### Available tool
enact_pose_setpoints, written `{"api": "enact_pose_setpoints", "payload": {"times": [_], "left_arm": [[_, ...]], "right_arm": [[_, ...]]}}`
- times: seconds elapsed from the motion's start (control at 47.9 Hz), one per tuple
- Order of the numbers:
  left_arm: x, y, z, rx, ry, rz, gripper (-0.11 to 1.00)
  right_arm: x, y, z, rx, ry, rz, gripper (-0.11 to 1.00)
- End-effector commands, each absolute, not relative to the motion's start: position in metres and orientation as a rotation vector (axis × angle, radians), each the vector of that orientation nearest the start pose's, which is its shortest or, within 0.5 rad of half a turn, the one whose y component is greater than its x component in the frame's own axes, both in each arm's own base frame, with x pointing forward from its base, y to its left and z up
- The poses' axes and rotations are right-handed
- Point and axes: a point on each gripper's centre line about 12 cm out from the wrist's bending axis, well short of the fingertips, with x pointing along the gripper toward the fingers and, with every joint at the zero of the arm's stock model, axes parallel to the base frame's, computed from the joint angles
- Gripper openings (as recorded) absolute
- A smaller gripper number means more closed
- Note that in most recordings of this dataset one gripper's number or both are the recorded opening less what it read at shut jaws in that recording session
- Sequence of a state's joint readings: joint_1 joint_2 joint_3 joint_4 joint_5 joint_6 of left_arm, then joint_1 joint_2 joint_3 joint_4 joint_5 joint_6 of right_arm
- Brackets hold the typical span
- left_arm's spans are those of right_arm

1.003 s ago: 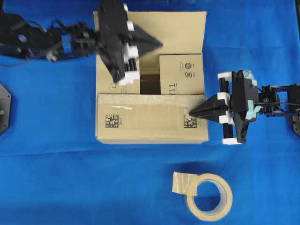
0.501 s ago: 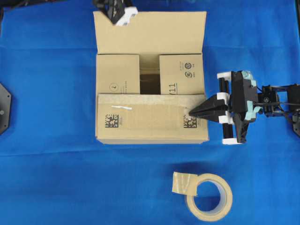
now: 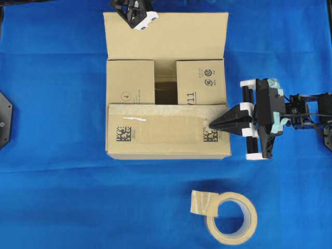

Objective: Close the cardboard box.

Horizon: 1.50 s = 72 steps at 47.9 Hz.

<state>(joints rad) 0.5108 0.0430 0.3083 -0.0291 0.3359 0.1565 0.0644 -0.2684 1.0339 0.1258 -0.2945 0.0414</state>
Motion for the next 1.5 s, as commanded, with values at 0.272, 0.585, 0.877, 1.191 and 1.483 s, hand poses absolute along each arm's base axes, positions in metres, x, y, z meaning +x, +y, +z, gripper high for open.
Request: {"api": "enact_pose_setpoints", "payload": {"times": [0.272,0.585,0.877,1.191,1.483], "left_arm": [[0.392,0.211,0.257,-0.051,0.701,0.42,0.0],[0.398,0.197,0.267,-0.044,0.744,0.379,0.0],[0.399,0.156,0.266,-0.037,0.812,0.291,0.0],[0.398,0.108,0.255,-0.053,0.852,0.207,0.0],[0.394,0.07,0.241,-0.074,0.841,0.151,0.0]], "right_arm": [[0.304,0.015,0.178,0.135,0.446,-0.009,0.0],[0.304,0.015,0.178,0.135,0.446,-0.009,0.0],[0.304,0.014,0.178,0.133,0.446,-0.012,0.0],[0.304,0.012,0.179,0.133,0.442,-0.019,0.0],[0.305,0.01,0.179,0.133,0.442,-0.024,0.0]]}}
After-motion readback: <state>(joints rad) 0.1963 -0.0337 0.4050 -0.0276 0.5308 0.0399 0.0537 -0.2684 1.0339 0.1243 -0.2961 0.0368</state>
